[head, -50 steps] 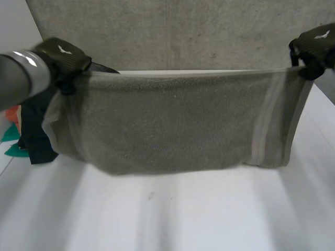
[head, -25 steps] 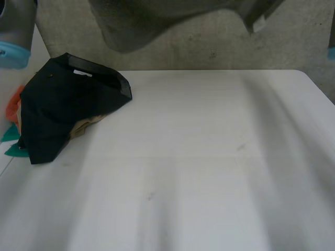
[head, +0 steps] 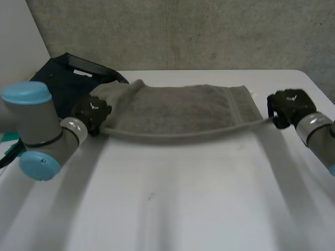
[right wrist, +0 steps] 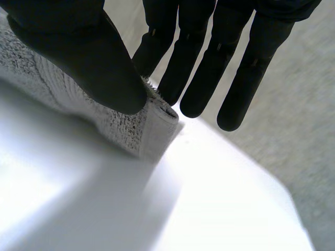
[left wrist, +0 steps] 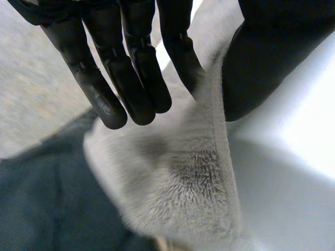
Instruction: Fold the laundry.
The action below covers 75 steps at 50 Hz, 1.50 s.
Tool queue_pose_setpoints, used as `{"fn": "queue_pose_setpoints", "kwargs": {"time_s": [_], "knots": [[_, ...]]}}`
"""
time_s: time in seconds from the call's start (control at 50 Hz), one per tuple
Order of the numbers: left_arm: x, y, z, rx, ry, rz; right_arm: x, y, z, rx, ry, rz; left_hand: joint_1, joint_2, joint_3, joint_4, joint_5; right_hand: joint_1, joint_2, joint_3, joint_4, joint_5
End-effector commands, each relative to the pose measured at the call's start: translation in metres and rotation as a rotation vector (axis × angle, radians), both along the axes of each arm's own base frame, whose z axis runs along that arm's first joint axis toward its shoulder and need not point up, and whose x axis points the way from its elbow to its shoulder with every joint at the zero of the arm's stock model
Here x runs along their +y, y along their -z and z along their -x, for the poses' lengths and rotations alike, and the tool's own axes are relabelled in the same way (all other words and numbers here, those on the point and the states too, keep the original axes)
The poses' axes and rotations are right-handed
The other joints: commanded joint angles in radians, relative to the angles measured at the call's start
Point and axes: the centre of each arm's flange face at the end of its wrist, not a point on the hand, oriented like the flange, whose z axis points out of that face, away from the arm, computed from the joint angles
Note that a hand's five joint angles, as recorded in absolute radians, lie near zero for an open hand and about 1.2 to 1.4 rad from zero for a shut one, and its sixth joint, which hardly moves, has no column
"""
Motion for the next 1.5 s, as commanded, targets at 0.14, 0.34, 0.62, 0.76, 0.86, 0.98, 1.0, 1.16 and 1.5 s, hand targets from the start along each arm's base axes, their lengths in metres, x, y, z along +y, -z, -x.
{"fn": "queue_pose_setpoints", "kwargs": {"time_s": [0.14,0.34,0.62,0.76,0.86,0.98,1.0,1.16,1.5], "knots": [[-0.009,0.025,-0.009,-0.058,-0.042,-0.02,0.009,0.015,0.006,0.052,-0.026,-0.042,-0.226,-0.227,-0.227,-0.227,-0.229,0.252,0.218,0.208,0.201,0.198],[-0.017,0.029,-0.028,-0.082,-0.125,-0.016,0.008,0.016,0.006,0.061,-0.022,-0.039,-0.302,-0.304,-0.304,-0.304,-0.306,0.252,0.218,0.208,0.201,0.198],[-0.014,0.024,-0.045,-0.107,-0.15,-0.013,0.012,0.017,0.005,0.084,-0.037,-0.058,-0.028,-0.029,-0.029,-0.029,-0.031,0.252,0.218,0.208,0.201,0.198],[0.006,0.012,-0.042,-0.146,-0.089,-0.033,0.021,0.013,0.01,0.153,-0.048,-0.104,0.328,0.327,0.327,0.327,0.325,0.252,0.218,0.208,0.201,0.198],[0.041,0.001,-0.048,-0.244,-0.044,-0.119,0.04,0.004,0.031,0.32,-0.077,-0.213,0.328,0.327,0.327,0.327,0.325,0.252,0.218,0.208,0.201,0.198],[0.1,-0.004,-0.057,-0.389,0.066,-0.334,0.083,-0.007,0.061,0.537,-0.162,-0.455,0.328,0.327,0.327,0.327,0.325,0.252,0.218,0.208,0.201,0.198],[0.109,-0.004,-0.058,-0.405,0.085,-0.372,0.09,-0.009,0.065,0.561,-0.178,-0.488,0.328,0.327,0.327,0.327,0.325,0.252,0.218,0.208,0.201,0.198],[0.15,-0.02,-0.054,-0.44,0.273,-0.513,0.104,-0.016,0.071,0.652,-0.26,-0.425,0.328,0.327,0.327,0.327,0.325,0.252,0.218,0.208,0.201,0.198],[0.026,-0.044,-0.004,-0.239,0.037,-0.201,-0.003,0.002,0.033,0.359,-0.058,-0.171,0.328,0.327,0.327,0.327,0.325,0.252,0.218,0.208,0.201,0.198]]}}
